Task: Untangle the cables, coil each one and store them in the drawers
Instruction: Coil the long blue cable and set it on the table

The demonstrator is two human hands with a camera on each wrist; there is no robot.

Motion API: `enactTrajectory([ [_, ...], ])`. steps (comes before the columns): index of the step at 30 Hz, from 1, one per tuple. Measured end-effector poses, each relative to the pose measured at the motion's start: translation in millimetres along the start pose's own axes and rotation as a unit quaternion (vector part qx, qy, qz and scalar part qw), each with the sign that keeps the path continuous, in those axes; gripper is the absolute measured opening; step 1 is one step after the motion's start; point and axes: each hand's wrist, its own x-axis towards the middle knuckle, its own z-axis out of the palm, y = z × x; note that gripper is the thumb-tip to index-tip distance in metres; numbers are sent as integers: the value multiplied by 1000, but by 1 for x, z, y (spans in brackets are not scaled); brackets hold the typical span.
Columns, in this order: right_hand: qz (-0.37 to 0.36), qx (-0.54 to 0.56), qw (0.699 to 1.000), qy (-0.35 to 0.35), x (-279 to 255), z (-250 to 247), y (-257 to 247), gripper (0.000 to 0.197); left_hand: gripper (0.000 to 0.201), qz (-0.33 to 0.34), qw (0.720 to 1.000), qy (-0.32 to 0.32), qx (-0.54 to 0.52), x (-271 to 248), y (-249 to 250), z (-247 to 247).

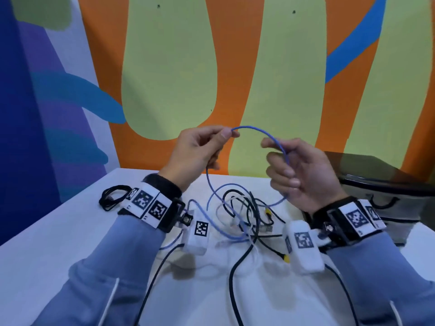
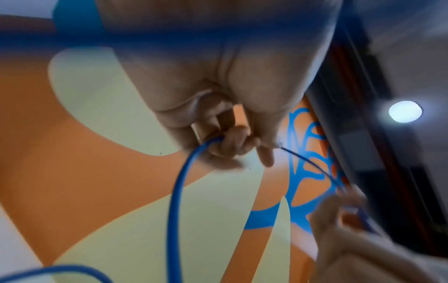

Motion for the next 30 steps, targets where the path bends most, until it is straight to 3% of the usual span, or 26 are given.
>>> enactTrajectory([
  [4,67,-9,996,-58,0,5,4,52,19,99,994,6,51,-1,4,16],
  [7,60,-5,996,-72,0,7,3,51,17,138,986,12,90,-2,1,24],
  [11,11,-42,999,-25,-1,8,4,40,14,144,980,68,121,-3,1,24],
  [14,-41,-50,998,22,3,8,5,38,25,110,974,69,187,-4,-3,27],
  [18,-79,-2,996,35,7,7,3,47,24,36,957,-35,287,-4,-13,35],
  [21,-114,20,992,56,8,5,2,49,44,5,943,-132,304,-10,-10,41],
  [26,-200,7,973,117,11,14,5,47,60,-67,951,-248,170,-29,14,59],
  [28,-222,6,967,126,12,17,8,47,61,-101,954,-267,96,-31,19,62],
  [30,-245,-44,958,145,13,19,11,46,76,-129,952,-276,43,-32,21,62],
])
